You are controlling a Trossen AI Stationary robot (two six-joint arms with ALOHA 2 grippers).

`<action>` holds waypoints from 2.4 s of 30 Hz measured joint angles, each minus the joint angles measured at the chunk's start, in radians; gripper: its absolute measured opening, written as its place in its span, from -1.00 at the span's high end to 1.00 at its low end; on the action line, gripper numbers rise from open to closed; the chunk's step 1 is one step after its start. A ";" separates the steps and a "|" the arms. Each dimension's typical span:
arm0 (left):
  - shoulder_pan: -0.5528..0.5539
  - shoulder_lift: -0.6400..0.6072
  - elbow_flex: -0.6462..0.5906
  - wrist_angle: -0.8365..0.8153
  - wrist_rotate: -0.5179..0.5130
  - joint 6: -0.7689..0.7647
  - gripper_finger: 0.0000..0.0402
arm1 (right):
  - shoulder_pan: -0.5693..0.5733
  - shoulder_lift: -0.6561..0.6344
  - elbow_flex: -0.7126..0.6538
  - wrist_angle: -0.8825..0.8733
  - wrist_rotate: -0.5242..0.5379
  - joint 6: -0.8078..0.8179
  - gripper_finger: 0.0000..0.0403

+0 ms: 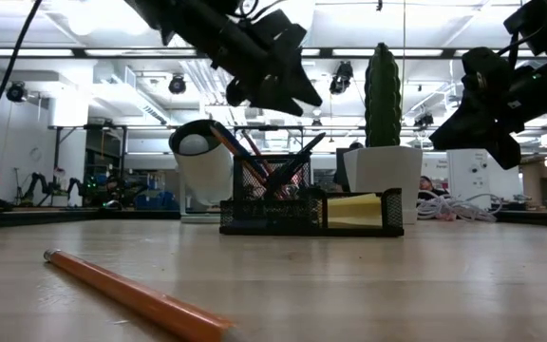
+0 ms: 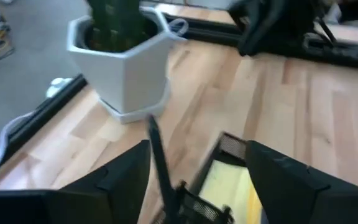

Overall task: Pick and place office supplies into organizer
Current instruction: Put the black pen into the black desk organizer

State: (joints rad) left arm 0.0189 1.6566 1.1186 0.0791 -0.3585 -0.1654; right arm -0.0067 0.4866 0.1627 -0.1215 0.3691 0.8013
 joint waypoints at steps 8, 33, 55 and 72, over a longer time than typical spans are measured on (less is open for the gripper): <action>0.074 0.006 0.036 -0.014 0.092 -0.122 -0.26 | -0.001 0.000 0.000 -0.001 0.000 0.000 0.73; 0.100 0.127 0.072 -0.017 0.139 -0.107 -0.06 | 0.000 0.000 0.000 -0.001 0.000 -0.025 0.73; 0.104 0.131 0.074 -0.001 0.121 -0.090 0.95 | 0.000 0.000 0.000 -0.001 0.001 -0.027 0.73; 0.089 0.129 0.062 0.232 0.132 -0.035 0.94 | 0.000 0.000 0.000 -0.001 0.000 -0.024 0.73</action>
State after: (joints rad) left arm 0.1084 1.7851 1.1809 0.3110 -0.2261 -0.2005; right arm -0.0067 0.4866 0.1623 -0.1223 0.3695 0.7773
